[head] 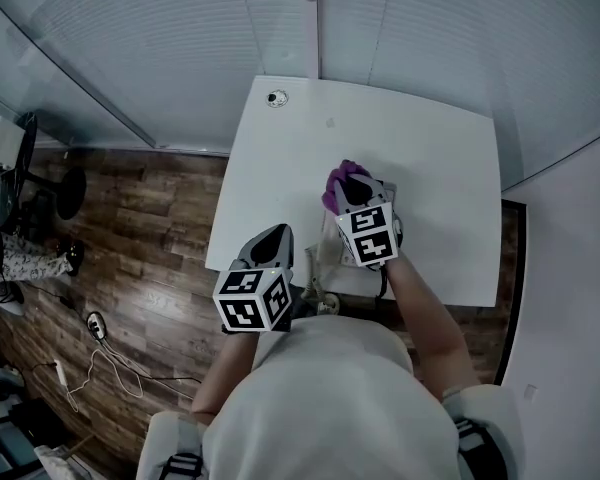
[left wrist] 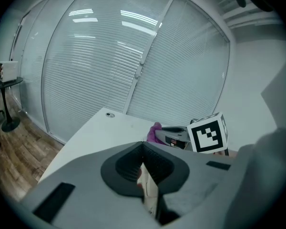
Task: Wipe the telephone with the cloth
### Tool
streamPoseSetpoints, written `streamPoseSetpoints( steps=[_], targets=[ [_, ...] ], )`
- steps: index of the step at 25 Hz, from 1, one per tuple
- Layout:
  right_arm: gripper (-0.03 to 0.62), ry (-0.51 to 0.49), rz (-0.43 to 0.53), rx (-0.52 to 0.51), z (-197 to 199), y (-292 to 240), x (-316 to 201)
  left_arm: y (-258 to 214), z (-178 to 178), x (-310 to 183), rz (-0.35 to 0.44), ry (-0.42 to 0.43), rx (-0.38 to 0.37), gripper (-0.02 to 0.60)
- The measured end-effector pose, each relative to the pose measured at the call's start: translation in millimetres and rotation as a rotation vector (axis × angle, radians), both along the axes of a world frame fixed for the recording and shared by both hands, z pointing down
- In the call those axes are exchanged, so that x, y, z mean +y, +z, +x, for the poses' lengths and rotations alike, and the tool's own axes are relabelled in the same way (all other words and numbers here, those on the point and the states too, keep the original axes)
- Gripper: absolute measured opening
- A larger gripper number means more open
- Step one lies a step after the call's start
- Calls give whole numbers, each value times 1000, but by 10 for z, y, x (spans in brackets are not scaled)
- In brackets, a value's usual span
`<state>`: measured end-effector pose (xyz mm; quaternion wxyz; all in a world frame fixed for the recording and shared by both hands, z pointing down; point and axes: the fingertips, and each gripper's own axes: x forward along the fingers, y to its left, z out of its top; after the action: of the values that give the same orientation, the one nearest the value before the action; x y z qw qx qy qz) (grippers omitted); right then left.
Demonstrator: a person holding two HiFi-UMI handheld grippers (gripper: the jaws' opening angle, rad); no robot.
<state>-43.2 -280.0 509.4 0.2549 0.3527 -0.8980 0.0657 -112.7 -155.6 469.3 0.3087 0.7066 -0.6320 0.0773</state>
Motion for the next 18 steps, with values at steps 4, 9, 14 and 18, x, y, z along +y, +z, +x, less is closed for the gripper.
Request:
streamPoseSetpoints(
  steps=[4, 9, 14, 18],
  targets=[
    [44, -2, 8, 41, -44, 99, -74, 25, -39, 10, -7, -4, 4, 9],
    [44, -4, 7, 70, -71, 145, -129, 41, -65, 8, -10, -7, 10, 9],
    [44, -6, 15, 82, -84, 153, -134, 53, -60, 27, -14, -11, 20, 9],
    [44, 3, -1, 67, -81, 177, -145, 69, -44, 13, -16, -11, 26, 9]
  ],
)
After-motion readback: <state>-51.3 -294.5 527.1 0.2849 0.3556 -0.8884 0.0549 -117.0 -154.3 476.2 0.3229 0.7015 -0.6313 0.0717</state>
